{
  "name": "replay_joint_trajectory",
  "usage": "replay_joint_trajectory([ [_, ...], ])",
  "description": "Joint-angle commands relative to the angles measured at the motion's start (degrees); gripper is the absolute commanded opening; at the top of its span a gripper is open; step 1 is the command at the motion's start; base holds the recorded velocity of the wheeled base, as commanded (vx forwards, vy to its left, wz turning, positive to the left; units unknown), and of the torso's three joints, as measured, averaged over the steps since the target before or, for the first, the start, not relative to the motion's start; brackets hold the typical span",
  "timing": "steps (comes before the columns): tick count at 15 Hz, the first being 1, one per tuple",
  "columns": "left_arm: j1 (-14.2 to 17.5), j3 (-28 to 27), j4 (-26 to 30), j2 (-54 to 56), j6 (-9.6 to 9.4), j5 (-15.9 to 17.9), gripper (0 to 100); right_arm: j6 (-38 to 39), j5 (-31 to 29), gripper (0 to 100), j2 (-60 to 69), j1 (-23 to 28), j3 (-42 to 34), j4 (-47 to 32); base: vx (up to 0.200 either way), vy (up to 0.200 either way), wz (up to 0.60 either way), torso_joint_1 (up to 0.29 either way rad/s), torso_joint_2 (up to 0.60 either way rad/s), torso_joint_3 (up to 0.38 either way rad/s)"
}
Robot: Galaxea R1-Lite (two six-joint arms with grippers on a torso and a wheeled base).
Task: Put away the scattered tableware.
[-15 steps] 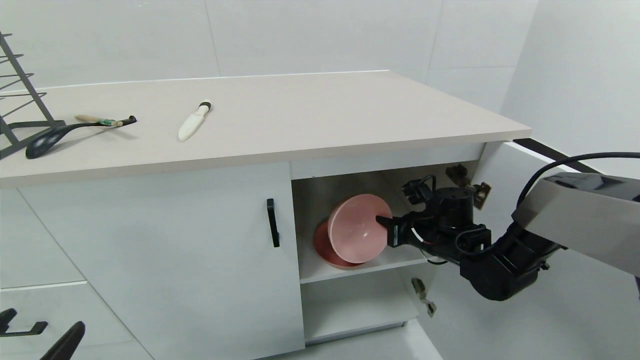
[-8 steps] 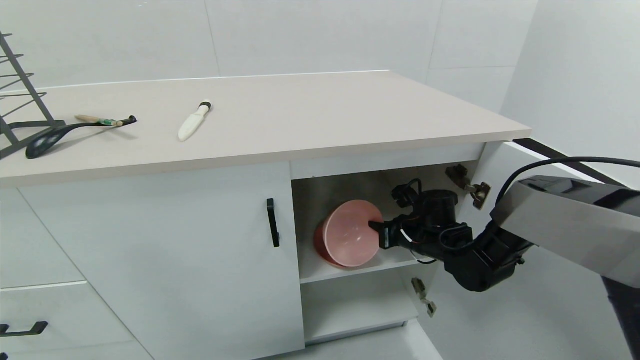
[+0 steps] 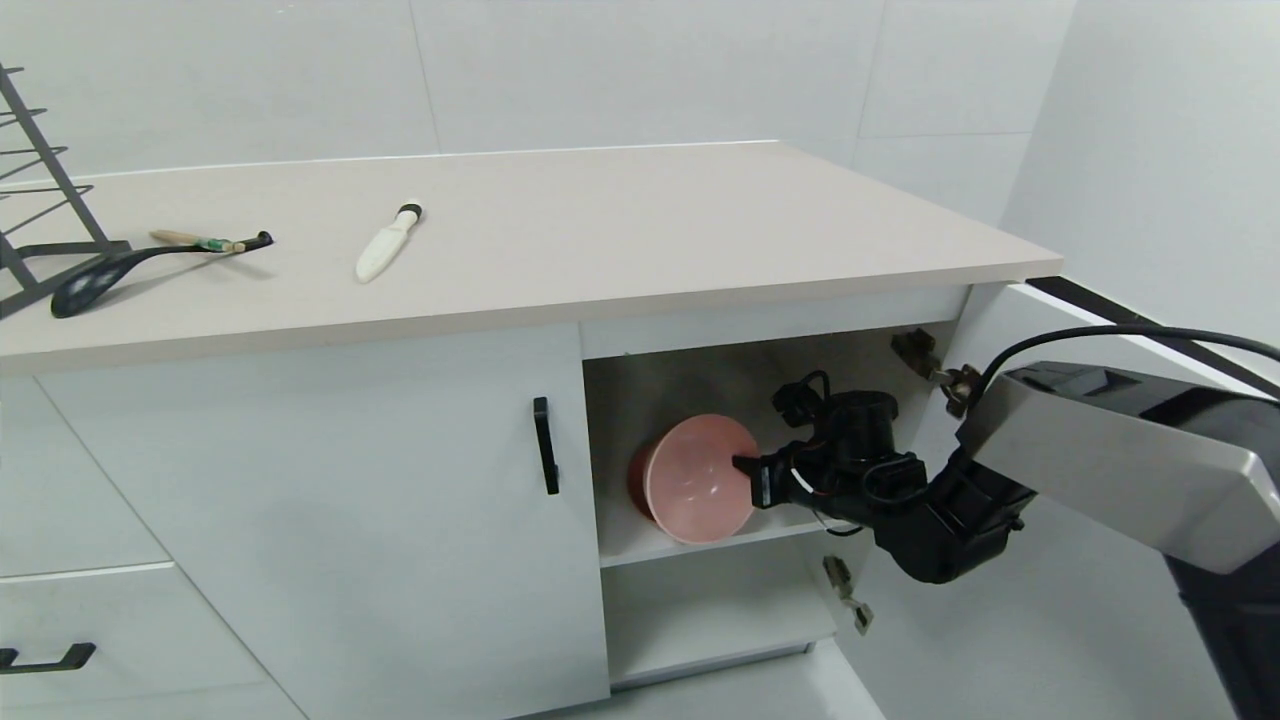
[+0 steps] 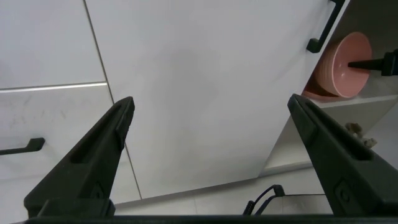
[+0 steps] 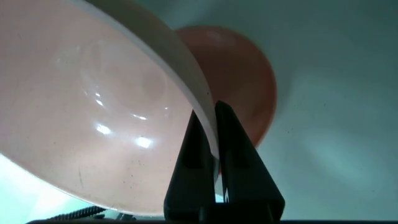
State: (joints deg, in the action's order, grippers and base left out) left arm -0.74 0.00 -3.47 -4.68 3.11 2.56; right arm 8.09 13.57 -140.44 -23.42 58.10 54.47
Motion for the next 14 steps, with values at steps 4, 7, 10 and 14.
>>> replay_joint_trajectory([
  [4, 0.3, 0.0, 0.0, 0.3, -0.12, 0.9, 100, -0.2, -0.6, 0, -1.3, 0.5, 1.1, -0.1, 0.0, 0.0, 0.0, 0.0, 0.0, 0.0],
  [7, 0.3, 0.0, 0.0, 0.3, -0.03, 0.9, 100, -0.2, -0.6, 0, -1.4, 1.0, 1.1, -0.1, 0.0, 0.0, 0.0, 0.0, 0.0, 0.0],
  [10, 0.2, 0.0, 0.0, 0.3, 0.06, 0.9, 100, -0.4, -0.6, 0, -2.0, 1.3, 1.3, 0.1, 0.0, 0.0, 0.0, 0.0, 0.0, 0.0],
  [14, 0.2, 0.0, 0.0, 0.2, 0.06, 1.1, 100, -0.4, -0.7, 0, -2.9, 1.2, 4.2, -0.2, 0.0, 0.0, 0.0, 0.0, 0.0, 0.0],
])
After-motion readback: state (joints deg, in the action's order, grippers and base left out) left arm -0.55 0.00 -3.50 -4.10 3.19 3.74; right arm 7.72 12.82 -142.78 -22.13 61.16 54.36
